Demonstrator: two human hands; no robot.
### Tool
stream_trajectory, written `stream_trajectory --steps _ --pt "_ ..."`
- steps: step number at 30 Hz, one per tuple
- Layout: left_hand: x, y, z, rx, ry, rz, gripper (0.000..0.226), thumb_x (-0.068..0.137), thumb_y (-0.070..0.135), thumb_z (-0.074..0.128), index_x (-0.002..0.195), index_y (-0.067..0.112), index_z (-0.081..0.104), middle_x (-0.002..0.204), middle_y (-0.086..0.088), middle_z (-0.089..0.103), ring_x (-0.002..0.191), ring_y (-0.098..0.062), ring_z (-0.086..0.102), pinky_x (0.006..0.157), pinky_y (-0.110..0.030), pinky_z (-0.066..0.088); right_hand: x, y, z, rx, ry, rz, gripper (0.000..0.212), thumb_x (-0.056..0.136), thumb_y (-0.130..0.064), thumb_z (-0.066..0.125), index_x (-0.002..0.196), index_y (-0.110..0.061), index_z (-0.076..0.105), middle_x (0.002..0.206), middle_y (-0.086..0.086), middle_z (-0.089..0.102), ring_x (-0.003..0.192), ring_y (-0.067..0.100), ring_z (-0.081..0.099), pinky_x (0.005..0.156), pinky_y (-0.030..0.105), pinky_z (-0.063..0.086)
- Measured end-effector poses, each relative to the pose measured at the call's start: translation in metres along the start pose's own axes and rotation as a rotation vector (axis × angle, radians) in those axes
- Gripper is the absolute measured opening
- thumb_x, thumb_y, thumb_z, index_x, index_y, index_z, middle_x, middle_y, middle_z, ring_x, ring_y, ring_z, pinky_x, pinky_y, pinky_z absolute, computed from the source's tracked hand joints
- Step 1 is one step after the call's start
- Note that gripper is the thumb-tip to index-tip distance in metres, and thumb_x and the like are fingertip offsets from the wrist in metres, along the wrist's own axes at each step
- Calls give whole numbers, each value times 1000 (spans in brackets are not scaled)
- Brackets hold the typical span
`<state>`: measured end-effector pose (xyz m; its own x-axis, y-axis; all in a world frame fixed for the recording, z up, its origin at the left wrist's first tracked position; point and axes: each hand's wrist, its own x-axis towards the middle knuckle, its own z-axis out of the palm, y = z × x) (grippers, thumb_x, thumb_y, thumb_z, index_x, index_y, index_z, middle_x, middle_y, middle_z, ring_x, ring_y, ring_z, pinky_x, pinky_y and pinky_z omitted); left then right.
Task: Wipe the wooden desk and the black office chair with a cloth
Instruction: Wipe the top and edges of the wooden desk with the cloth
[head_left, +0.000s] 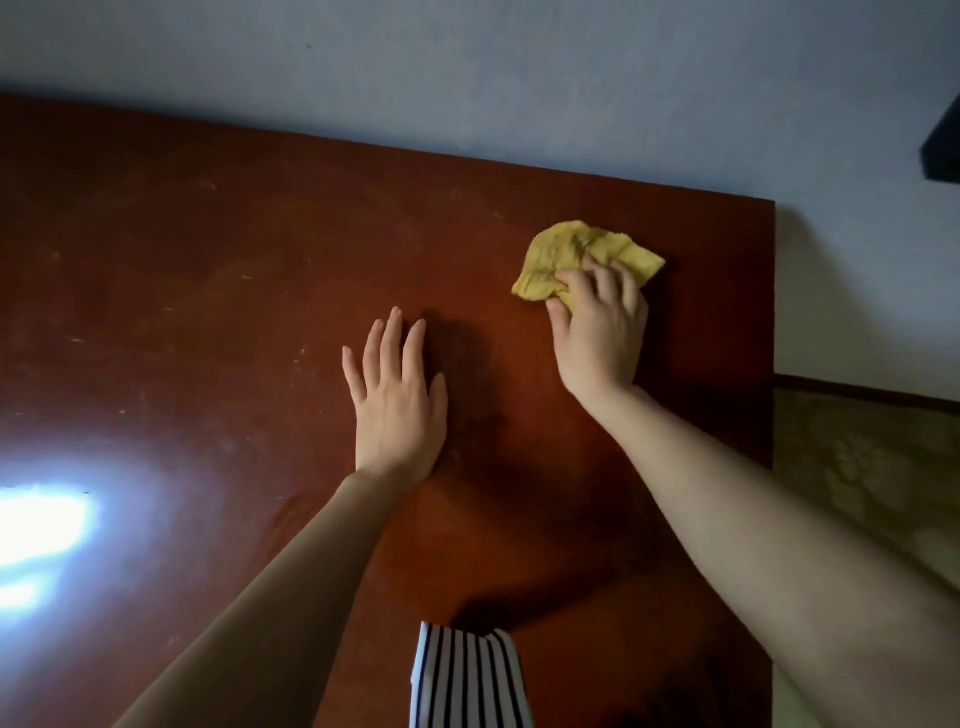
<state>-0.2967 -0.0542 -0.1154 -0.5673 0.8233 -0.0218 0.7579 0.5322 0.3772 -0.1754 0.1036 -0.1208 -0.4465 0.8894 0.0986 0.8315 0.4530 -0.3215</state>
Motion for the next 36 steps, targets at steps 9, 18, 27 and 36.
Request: stream_trajectory --steps 9,18,27,36 --pt "27 3 1 -102 60 132 36 91 8 52 126 1 53 135 -19 48 128 -38 40 109 -51 29 -78 59 -32 129 -242 -602 32 73 -11 75 105 -14 70 119 3 65 125 23 47 105 42 37" --pt "27 -6 9 -176 73 75 47 93 30 37 130 3 47 141 -16 39 137 -31 28 118 -42 5 9 79 -38 173 -90 -194 28 77 3 70 105 -4 69 116 14 64 121 33 48 104 34 30" --pt "31 -3 13 -134 67 70 60 96 36 29 147 6 23 156 -16 14 146 -25 4 119 -38 -4 109 -7 10 110 27 -87 35 91 -22 58 123 -9 62 131 11 57 126 30 43 108 31 27" --pt "32 -8 15 -133 56 79 63 98 43 22 150 10 7 158 -13 5 147 -22 -3 119 -40 -2 96 -80 43 3 -167 -508 42 98 -32 43 138 -21 48 147 4 42 139 23 29 112 33 18"
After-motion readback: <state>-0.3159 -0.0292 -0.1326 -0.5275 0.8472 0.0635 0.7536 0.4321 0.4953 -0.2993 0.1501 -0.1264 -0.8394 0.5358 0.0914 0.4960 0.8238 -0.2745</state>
